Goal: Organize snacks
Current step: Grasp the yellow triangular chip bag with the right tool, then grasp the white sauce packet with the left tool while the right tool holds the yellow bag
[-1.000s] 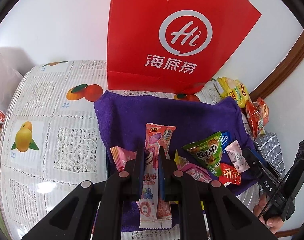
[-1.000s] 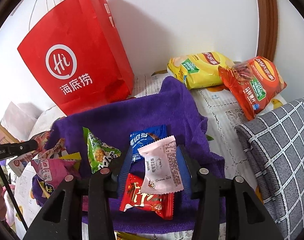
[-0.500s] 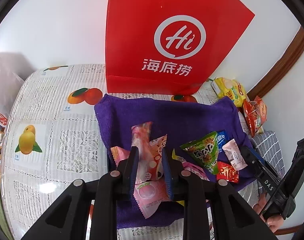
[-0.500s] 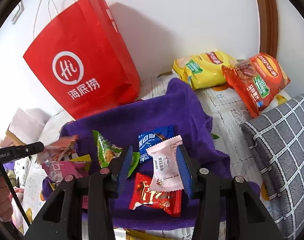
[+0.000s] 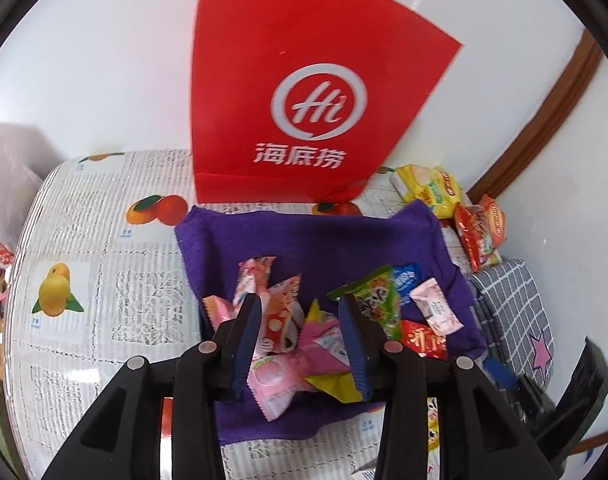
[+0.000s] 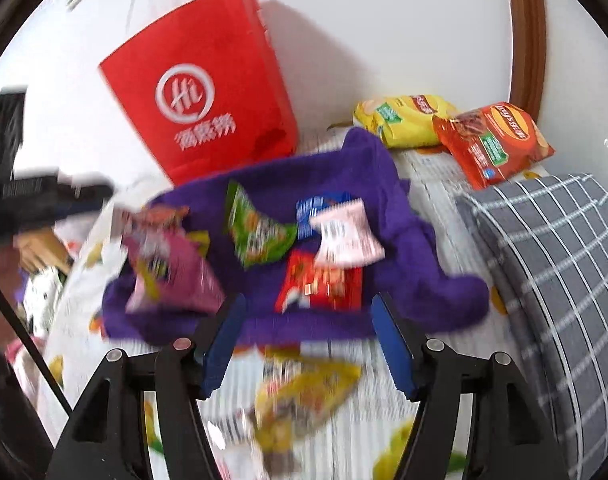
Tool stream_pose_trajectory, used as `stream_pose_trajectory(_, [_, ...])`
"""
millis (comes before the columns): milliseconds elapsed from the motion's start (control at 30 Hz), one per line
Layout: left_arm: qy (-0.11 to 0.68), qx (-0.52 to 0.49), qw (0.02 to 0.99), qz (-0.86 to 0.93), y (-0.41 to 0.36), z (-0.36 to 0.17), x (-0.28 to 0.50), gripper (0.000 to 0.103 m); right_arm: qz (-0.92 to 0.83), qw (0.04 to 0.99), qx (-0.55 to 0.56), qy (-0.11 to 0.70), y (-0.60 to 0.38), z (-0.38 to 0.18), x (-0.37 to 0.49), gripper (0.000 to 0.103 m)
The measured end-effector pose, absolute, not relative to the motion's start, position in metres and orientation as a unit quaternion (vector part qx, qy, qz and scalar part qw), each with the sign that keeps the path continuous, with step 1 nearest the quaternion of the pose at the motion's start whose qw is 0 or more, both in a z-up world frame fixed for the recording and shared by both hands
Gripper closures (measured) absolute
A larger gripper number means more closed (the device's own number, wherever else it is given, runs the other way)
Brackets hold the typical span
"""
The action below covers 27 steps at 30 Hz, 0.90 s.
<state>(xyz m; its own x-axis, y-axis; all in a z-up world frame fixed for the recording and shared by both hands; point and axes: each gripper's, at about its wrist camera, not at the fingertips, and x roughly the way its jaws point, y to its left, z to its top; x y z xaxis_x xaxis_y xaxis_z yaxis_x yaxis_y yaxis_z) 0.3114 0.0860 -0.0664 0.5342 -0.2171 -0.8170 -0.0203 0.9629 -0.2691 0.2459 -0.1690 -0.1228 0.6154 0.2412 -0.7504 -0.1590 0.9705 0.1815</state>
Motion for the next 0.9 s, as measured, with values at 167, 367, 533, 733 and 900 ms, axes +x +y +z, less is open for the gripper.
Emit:
stream_pose_trajectory(167, [0.469, -0.117, 0.872, -0.074, 0.075, -0.054, 0.304, 0.059, 0.109, 0.893, 0.037, 0.436, -0.164, -0.134, 0.216, 0.034])
stream_pose_trajectory(367, [0.453, -0.122, 0.879, -0.087, 0.071, -0.04, 0.293, 0.056, 0.104, 0.885, 0.031, 0.454, -0.146, -0.155, 0.207, 0.034])
stream_pose_trajectory(533, [0.439, -0.107, 0.887, -0.096, 0.069, -0.03, 0.286, 0.055, 0.056, 0.881, -0.012, 0.469, -0.137, -0.183, 0.22, 0.037])
stream_pose_trajectory(733, [0.417, -0.115, 0.898, -0.079, 0.078, -0.023, 0.283, 0.055, 0.03, 0.899, -0.008, 0.438, -0.147, -0.191, 0.219, 0.051])
stream_pose_trajectory(900, [0.415, -0.105, 0.901, -0.076, 0.073, -0.024, 0.283, 0.055, 0.002, 0.903, -0.058, 0.426, -0.16, -0.184, 0.208, 0.052])
